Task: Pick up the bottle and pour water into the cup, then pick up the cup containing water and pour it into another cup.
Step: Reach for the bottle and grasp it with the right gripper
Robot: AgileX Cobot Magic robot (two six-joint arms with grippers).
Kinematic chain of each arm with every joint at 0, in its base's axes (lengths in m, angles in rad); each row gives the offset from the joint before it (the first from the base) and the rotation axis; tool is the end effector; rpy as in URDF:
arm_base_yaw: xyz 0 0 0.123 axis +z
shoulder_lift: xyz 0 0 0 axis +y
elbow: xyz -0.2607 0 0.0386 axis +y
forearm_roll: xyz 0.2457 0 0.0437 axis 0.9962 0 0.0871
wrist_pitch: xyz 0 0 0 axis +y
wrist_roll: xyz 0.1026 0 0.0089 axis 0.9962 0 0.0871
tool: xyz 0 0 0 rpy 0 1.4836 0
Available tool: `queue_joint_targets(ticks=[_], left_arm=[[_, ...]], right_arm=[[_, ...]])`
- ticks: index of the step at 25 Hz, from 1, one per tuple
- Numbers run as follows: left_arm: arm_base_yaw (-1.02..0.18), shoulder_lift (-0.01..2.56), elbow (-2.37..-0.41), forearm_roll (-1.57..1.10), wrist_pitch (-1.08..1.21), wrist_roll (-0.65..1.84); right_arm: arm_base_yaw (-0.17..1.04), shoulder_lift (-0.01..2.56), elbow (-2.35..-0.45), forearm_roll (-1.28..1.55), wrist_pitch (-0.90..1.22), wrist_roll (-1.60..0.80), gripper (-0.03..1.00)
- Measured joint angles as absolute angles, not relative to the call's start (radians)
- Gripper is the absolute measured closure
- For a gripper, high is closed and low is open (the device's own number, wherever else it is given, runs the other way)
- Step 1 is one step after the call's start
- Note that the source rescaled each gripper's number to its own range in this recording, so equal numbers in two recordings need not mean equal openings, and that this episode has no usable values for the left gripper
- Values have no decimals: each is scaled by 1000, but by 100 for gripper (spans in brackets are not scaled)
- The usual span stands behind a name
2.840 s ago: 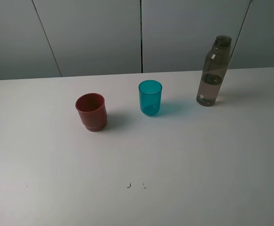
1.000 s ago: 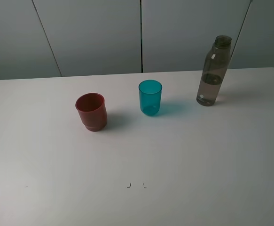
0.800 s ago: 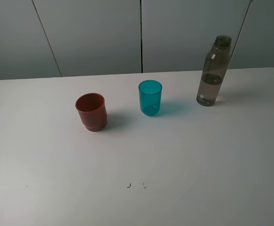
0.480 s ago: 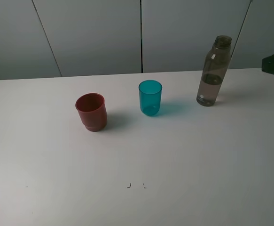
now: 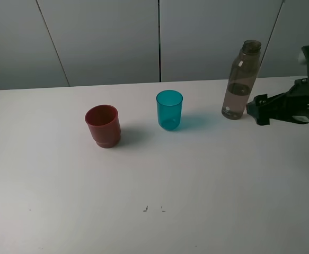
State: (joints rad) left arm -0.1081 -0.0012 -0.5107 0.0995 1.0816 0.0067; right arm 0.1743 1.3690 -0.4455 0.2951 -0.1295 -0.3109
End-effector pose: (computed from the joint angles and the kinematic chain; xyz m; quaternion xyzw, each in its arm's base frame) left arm 0.0238 0.0065 0.2723 0.0463 0.8533 0.0234 0.5189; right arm 0.2434 0.0389 0.1492 -0.0796 0.9057 0.0154 0.4162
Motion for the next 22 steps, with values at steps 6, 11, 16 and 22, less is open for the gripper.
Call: queue_joint_targets(ticks=[6,11,16,22], left_arm=[[-108,-1,-511,99,1082,7],[-108,-1,-511,99,1082,7],[-108,-1,-511,99,1082,7],[-108,-1,-511,99,1082,0]], right_arm=[[178,1606,-444,90,-395,-74,-3],[178,1767,-446,13,-692,34,-3],[178,1886,-469,8,-793,49,-3],[147,1974,-515,8,-895,53,-3]])
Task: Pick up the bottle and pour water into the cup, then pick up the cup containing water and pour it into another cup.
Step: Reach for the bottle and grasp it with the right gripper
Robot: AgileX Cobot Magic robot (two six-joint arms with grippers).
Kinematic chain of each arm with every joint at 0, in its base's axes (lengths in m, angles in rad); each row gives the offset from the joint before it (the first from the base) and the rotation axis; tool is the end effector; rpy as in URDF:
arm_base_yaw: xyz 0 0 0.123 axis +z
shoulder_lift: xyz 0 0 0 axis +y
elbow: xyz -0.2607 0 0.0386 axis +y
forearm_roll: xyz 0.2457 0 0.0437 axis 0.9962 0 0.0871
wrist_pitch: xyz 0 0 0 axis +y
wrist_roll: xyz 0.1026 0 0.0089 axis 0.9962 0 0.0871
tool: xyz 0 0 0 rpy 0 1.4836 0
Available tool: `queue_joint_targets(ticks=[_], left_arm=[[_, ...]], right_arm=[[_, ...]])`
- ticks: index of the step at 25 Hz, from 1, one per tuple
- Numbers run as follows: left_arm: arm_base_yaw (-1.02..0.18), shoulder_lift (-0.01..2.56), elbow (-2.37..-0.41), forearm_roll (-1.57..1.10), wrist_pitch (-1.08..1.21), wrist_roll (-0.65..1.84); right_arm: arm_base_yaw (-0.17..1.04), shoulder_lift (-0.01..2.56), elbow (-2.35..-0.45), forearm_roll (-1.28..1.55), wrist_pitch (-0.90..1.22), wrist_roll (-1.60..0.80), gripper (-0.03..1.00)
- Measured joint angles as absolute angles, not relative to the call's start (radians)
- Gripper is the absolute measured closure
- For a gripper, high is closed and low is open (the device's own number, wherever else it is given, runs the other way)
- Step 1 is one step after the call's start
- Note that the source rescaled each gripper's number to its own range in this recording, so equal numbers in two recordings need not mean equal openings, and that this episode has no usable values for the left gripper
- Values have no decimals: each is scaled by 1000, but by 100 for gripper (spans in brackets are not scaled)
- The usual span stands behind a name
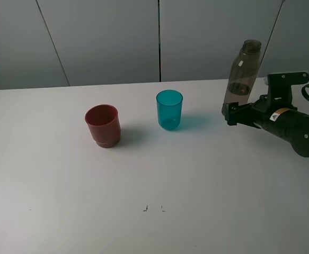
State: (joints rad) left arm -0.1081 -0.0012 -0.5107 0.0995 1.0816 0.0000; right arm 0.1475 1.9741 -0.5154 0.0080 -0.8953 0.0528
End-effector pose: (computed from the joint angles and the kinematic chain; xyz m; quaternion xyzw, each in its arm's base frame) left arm 0.0238 0.0065 0.2723 0.0434 0.8534 0.0216 0.5190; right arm 0.2971 0.0435 0.0611 -0.0367 0.8531 0.0507 0.5179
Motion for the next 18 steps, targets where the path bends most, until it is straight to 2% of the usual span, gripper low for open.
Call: queue_joint_targets(ticks=[18], left_arm=[[-108,-1,-511,99,1082,0]], right_arm=[[127,2024,-651,-55,-879,70,-3]])
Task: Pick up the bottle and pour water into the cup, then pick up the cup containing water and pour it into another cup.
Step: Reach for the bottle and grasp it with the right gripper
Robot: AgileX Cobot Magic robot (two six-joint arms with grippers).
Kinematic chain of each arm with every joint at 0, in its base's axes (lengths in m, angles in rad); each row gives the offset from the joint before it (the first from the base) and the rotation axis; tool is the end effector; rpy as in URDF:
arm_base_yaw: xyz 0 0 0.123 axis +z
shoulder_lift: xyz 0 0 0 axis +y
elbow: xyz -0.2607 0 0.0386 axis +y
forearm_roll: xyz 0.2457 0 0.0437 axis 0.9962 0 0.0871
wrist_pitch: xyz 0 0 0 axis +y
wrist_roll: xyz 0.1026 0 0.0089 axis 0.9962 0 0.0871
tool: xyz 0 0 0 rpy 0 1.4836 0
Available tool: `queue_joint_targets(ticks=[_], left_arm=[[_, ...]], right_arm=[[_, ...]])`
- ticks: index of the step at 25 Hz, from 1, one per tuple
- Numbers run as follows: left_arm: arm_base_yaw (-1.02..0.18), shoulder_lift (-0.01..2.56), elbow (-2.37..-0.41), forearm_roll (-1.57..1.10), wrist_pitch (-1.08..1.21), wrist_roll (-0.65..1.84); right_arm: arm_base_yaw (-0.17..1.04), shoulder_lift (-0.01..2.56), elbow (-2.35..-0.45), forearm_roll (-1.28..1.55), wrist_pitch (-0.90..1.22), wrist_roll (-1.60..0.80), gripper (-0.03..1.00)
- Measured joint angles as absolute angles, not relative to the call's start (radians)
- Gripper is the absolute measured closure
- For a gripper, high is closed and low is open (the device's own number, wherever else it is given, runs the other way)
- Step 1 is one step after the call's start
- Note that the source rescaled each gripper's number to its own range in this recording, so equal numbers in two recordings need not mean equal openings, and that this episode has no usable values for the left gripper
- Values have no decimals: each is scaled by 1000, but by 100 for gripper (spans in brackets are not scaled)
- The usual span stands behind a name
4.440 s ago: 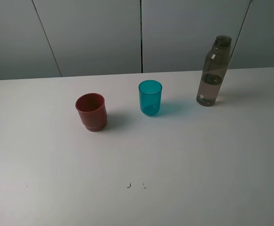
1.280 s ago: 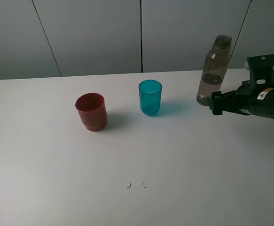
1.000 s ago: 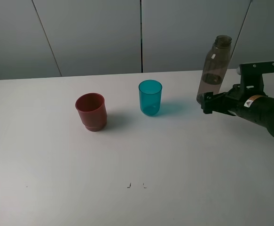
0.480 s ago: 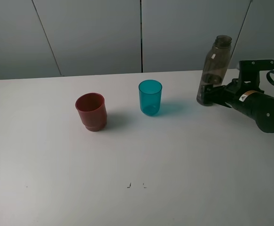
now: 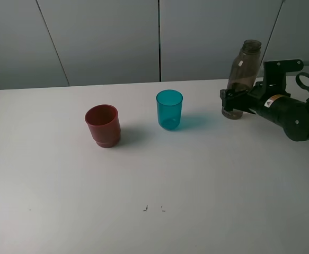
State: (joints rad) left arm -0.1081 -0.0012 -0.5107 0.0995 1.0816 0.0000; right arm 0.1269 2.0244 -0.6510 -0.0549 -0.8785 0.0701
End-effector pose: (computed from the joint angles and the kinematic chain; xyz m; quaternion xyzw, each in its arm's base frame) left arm 0.0238 0.0065 0.2723 0.0434 0.8534 0.0216 0.5190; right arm 0.3311 0.0466 0.0671 -0.0500 0.8342 0.0620 0.5457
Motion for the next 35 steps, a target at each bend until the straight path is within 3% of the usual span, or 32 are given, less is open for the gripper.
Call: queue_joint_targets(ticks=[34,35], left_arm=[[-108,-1,-511,99,1082,0],[-108,-1,-511,99,1082,0]], right_arm=[[127,2119,-767,-40,-943,89,-3],[127,2119,-767,-40,-943,89,5]])
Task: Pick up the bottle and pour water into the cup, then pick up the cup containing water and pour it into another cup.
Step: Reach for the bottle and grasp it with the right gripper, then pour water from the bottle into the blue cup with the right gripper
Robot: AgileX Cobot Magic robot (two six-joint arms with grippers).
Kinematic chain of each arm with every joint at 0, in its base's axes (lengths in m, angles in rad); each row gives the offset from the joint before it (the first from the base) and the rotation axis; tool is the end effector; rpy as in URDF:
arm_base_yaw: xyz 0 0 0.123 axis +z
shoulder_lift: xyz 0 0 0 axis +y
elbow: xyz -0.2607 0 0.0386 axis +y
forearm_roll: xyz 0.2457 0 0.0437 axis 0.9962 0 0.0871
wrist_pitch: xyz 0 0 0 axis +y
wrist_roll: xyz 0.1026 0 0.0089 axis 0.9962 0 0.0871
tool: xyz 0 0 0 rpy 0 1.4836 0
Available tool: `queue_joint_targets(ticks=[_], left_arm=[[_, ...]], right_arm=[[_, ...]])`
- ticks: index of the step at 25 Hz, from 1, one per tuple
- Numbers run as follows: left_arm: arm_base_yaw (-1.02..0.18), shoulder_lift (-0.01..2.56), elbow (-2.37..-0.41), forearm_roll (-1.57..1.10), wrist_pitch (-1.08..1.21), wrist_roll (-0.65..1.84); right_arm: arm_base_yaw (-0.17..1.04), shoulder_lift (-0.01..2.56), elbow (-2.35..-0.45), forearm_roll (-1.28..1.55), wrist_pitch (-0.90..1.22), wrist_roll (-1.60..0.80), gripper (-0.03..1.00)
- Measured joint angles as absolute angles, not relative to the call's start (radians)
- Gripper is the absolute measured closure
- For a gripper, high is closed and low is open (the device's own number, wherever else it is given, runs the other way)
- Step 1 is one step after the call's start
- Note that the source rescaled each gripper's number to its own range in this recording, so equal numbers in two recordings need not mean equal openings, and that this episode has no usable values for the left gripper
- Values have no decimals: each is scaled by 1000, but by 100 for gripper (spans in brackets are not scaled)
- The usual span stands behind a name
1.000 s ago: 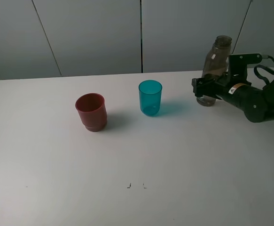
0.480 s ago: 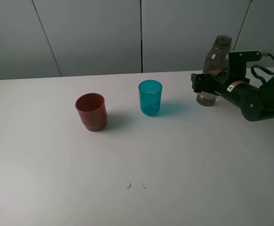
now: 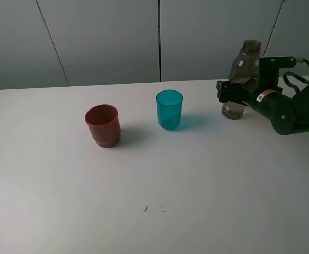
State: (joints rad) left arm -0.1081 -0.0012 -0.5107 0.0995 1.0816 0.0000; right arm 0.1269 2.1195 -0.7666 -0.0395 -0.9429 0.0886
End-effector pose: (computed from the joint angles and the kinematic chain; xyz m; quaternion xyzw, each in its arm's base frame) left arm 0.0238 0.0065 0.2723 0.0434 0.8534 0.0216 0.5190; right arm 0.3589 0.0491 0.0621 -0.0343 0.8109 0.0690 0.5801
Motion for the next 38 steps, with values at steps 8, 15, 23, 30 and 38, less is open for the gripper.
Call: queue_joint_targets(ticks=[8,15,23,30,38], left_arm=[[-108,-1,-511,99,1082,0],[-108,-1,-511,99,1082,0],[-108,-1,-511,99,1082,0],[-108,-1,-511,99,1082,0],[-108,-1,-511,99,1082,0]], right_arm=[[125,2122,-767,-40,-949,85,96],[125,2122,-767,-42,-949,67,96],[125,2089,-767,-52,-888,11,97],[125,1964,-774,-96,-759,-92,97],[143,1937,-834,-207,-688,-250,97]])
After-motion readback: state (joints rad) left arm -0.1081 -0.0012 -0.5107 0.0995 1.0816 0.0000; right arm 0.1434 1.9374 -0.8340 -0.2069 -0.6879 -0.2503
